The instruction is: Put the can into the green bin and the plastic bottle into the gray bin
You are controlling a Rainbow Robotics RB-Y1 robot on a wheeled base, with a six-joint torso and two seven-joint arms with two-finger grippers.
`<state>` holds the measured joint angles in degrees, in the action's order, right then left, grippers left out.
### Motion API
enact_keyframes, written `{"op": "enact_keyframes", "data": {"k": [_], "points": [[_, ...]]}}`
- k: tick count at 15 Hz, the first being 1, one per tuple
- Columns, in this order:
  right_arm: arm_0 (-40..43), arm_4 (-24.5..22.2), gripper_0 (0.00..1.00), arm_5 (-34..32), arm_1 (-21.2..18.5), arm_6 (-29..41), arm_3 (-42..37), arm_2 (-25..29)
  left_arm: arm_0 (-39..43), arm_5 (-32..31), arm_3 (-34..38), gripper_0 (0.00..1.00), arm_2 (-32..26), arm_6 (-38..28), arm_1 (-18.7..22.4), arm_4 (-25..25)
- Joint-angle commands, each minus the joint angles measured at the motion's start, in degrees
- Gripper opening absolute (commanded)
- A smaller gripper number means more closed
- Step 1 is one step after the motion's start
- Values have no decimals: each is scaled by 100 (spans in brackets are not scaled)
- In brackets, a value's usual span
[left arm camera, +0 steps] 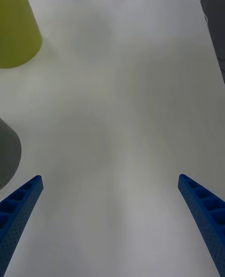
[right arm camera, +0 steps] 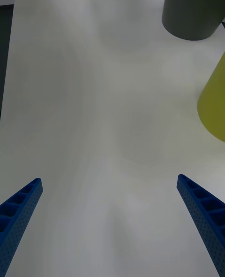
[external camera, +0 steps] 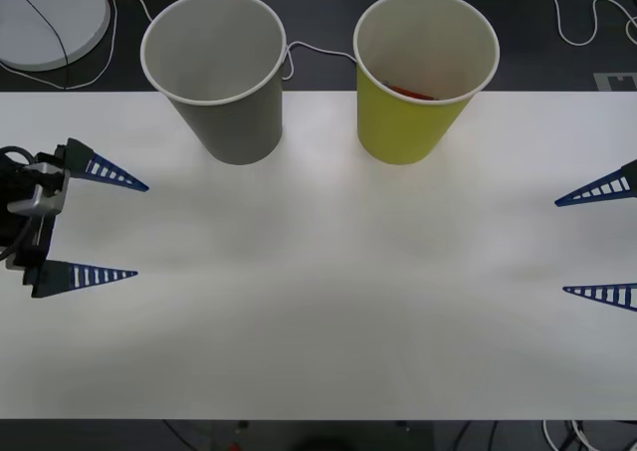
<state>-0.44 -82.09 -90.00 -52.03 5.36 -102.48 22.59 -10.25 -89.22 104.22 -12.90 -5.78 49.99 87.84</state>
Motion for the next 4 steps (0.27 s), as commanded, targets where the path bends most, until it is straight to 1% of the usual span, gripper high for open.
{"op": "enact_keyframes", "data": {"k": [1,4], "points": [[0,0,100,0,0,0,0,0,-3,-8,2,100,-2,7,2,5],[0,0,100,0,0,0,0,0,-3,-8,2,100,-2,7,2,5]]}}
